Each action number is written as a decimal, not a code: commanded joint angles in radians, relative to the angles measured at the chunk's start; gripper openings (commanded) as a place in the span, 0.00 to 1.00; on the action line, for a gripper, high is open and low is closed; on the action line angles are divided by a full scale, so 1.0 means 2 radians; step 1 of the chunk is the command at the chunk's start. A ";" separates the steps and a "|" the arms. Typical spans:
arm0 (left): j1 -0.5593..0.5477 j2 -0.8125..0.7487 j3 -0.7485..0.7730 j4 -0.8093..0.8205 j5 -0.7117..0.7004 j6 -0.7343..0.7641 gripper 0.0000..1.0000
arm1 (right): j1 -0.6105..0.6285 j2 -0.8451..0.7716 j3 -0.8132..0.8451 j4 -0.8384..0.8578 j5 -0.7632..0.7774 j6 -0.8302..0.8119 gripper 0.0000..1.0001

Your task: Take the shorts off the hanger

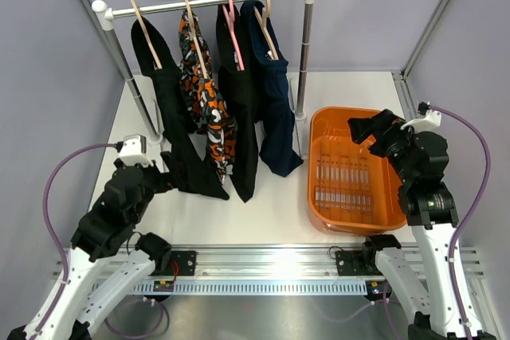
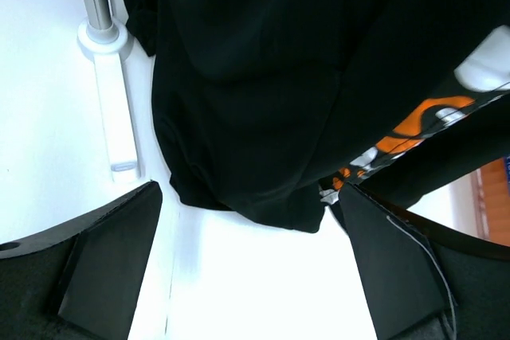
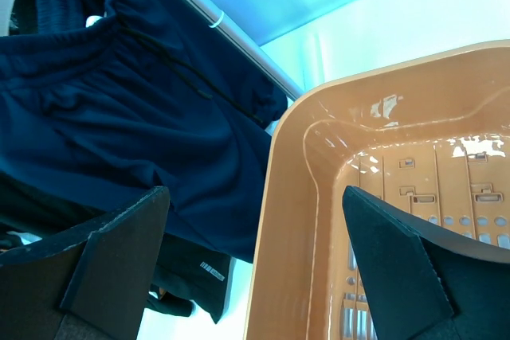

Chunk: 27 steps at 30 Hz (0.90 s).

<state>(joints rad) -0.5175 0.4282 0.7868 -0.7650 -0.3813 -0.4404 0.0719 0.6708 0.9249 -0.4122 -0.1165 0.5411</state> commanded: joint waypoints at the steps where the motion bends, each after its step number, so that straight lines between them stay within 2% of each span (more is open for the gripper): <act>1: 0.003 0.019 0.057 0.033 0.010 0.021 0.99 | -0.002 -0.002 0.024 -0.001 0.001 -0.017 0.99; 7: 0.003 0.070 0.171 0.067 0.014 0.028 0.99 | -0.002 0.014 0.052 -0.006 0.002 -0.037 1.00; 12: 0.003 0.183 0.293 0.101 -0.006 0.016 0.94 | -0.002 0.035 0.061 0.001 -0.015 -0.037 1.00; 17: 0.003 0.319 0.433 0.106 -0.113 0.032 0.91 | -0.002 0.053 0.064 0.015 -0.035 -0.025 0.99; 18: 0.003 0.368 0.484 0.101 -0.128 0.044 0.91 | -0.001 0.055 0.067 0.013 -0.035 -0.025 1.00; 20: 0.003 0.408 0.528 0.091 -0.165 0.055 0.90 | -0.003 0.061 0.071 0.009 -0.035 -0.024 1.00; 22: 0.004 0.458 0.578 0.080 -0.180 0.068 0.90 | -0.002 0.065 0.077 0.003 -0.034 -0.024 0.99; 25: 0.020 0.501 0.617 0.057 -0.204 0.070 0.84 | -0.002 0.068 0.087 -0.007 -0.036 -0.026 0.99; 27: 0.034 0.506 0.614 0.055 -0.191 0.058 0.78 | -0.002 0.068 0.092 -0.012 -0.037 -0.026 0.99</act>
<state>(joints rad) -0.4896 1.4372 1.9617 -0.6312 -0.6853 -0.3241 0.0719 0.8127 1.0492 -0.4343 -0.1589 0.4942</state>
